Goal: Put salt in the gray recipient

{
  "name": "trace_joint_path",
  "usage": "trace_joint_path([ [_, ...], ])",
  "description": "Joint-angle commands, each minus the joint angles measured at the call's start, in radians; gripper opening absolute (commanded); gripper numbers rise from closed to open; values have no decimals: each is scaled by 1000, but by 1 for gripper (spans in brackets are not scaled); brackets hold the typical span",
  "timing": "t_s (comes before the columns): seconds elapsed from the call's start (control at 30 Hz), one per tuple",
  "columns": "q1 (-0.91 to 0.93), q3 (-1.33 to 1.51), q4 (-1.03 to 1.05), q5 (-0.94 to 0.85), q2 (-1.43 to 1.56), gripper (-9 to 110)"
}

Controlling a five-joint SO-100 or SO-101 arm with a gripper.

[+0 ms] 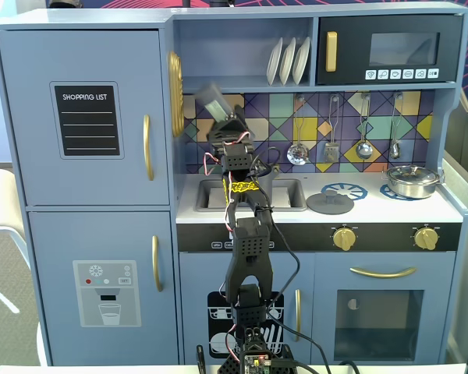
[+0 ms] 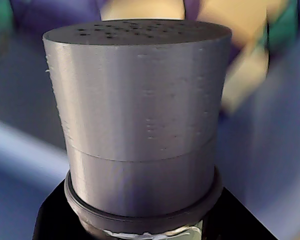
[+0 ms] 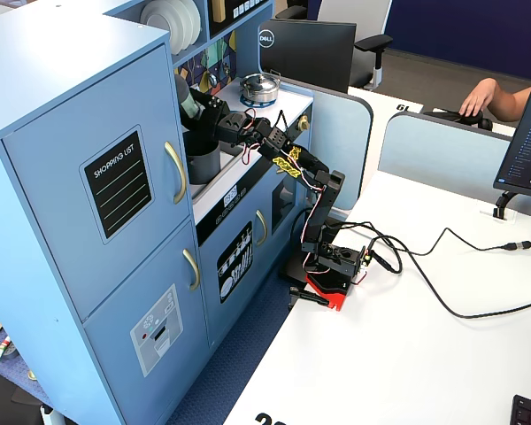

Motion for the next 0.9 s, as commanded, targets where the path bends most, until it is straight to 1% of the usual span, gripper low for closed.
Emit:
trace_joint_path([
  [0.0,-11,-129,5,-2,8,0],
  [0.1,5,-71,23,3,29,0],
  [0.23,66,120,12,32,97,0],
  [0.33,87,210,-3,34,126,0],
  [0.47,84,210,-46,14,117,0],
  [0.6,54,58,-49,-18,52,0],
  [0.67,38,-35,-49,-72,21,0],
  [0.73,31,-112,-28,-170,2,0],
  [0.87,72,-158,130,-489,11,0],
])
